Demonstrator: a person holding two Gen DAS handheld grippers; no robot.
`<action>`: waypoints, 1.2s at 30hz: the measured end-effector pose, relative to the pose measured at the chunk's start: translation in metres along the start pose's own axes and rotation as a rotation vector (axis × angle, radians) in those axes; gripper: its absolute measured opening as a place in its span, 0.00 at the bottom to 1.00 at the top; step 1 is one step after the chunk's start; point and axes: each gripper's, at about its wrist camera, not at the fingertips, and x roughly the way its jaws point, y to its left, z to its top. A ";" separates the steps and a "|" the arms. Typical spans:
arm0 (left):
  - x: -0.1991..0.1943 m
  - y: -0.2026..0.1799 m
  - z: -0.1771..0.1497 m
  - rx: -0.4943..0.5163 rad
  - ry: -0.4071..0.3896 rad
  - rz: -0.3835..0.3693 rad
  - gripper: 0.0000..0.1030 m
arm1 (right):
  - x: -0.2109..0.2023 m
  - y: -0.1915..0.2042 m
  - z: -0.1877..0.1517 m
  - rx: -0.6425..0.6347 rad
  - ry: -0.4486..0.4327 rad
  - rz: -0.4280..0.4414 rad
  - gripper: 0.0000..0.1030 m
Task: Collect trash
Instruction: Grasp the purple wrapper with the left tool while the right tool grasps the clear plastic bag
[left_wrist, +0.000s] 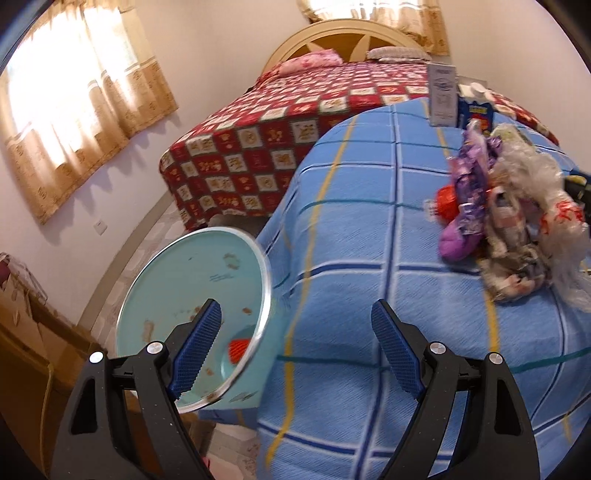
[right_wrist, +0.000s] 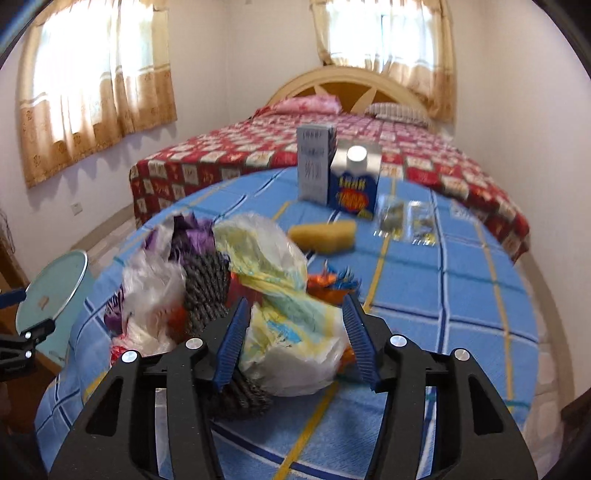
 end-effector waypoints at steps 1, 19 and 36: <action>0.000 -0.004 0.002 0.005 -0.004 -0.005 0.80 | 0.002 0.000 -0.003 -0.007 0.011 0.002 0.52; 0.006 -0.057 0.035 0.029 -0.057 -0.122 0.79 | -0.032 -0.027 -0.007 0.054 -0.086 0.044 0.21; -0.005 -0.072 0.043 0.116 -0.104 -0.183 0.16 | -0.041 -0.038 -0.020 0.078 -0.094 0.053 0.21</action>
